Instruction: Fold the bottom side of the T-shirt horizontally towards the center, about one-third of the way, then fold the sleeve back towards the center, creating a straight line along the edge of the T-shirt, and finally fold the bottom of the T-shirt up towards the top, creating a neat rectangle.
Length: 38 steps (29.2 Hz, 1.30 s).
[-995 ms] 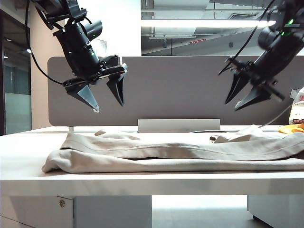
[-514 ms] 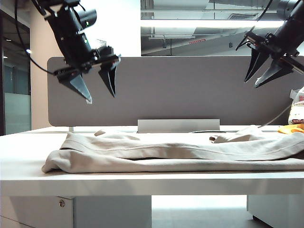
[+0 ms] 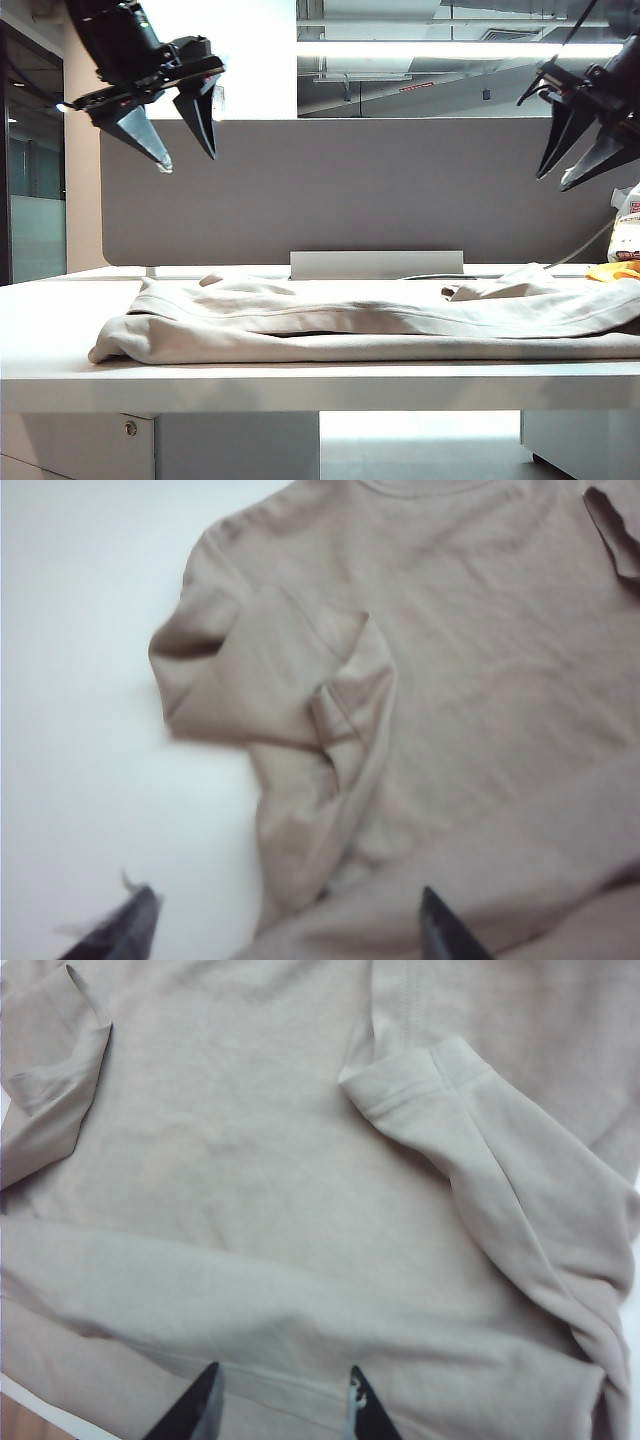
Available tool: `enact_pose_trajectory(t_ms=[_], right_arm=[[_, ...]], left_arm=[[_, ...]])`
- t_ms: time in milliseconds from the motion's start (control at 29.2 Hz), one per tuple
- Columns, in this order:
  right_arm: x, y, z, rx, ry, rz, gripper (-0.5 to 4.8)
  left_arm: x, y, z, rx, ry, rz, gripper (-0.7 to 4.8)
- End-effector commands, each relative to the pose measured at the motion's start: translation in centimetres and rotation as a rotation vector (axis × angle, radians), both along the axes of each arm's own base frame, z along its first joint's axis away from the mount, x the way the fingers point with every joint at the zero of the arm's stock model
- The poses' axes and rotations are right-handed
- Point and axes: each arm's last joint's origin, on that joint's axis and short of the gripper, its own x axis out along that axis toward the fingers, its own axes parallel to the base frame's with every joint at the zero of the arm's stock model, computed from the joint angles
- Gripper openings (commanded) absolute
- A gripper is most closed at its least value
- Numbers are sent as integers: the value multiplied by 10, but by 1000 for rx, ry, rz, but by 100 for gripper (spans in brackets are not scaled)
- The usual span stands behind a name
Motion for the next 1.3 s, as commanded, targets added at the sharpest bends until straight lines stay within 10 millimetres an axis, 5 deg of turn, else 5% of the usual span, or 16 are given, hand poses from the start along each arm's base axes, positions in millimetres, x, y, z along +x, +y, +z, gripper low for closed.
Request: enact_pose_trajectory(t_ms=[34, 446, 755, 1200, 1303], right_arm=[[-9, -2, 5, -6, -38, 9, 156], [-52, -18, 1, -11, -82, -50, 156], [-103, -25, -25, -8, -93, -120, 147], [-126, -30, -64, -5, -15, -162, 149], [-129, -32, -72, -14, 2, -176, 194]], left_arm=[[-14, 3, -3, -37, -36, 17, 333], [-57, 11, -39, -61, -15, 28, 333], [-80, -14, -57, -42, 0, -36, 334], [-111, -8, -99, -61, 40, -11, 335], [-113, -7, -102, -55, 51, -11, 337]])
